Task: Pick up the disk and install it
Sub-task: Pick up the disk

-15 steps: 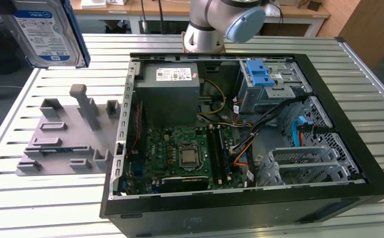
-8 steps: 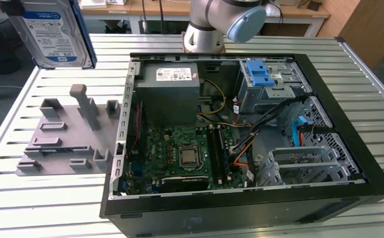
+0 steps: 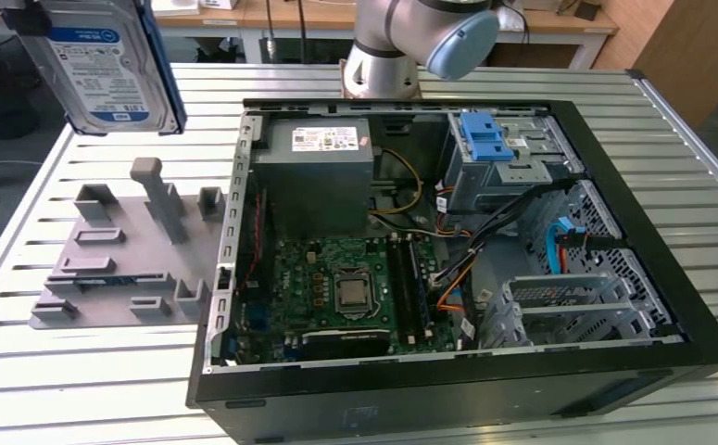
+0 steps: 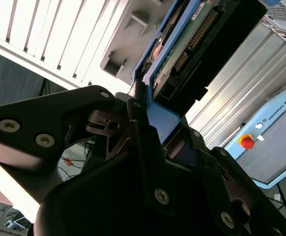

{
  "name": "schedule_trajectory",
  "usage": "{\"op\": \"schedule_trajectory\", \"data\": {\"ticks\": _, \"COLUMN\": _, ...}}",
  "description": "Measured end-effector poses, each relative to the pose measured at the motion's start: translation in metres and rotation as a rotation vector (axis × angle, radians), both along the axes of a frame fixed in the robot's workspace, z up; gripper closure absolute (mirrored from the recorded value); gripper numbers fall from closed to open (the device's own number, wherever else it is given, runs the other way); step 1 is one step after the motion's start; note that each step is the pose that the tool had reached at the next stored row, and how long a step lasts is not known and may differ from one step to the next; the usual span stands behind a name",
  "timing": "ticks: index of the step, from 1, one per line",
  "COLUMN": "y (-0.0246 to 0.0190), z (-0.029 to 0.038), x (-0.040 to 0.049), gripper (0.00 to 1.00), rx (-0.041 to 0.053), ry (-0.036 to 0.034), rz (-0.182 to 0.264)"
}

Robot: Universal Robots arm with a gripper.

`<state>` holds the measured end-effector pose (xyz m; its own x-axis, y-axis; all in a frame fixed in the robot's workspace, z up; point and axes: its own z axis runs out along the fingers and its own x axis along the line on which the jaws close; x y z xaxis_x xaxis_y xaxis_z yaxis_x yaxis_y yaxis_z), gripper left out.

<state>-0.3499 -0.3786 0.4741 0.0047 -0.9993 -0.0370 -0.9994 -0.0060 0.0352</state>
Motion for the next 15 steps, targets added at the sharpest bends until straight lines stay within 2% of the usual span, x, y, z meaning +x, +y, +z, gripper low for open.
{"op": "schedule_trajectory", "data": {"ticks": 3, "y": -0.0049, "z": 0.0000, "x": 0.0026, "gripper": 0.64, "rx": 0.0005, "ry": -0.0001, "rz": 0.000}}
{"op": "schedule_trajectory", "data": {"ticks": 6, "y": -0.0074, "z": 0.0000, "x": 0.0089, "gripper": 0.64, "rx": 0.0006, "ry": 0.0004, "rz": 0.000}}
{"op": "schedule_trajectory", "data": {"ticks": 15, "y": -0.0098, "z": 0.0000, "x": 0.0343, "gripper": 0.64, "rx": 0.0006, "ry": 0.0025, "rz": 0.000}}
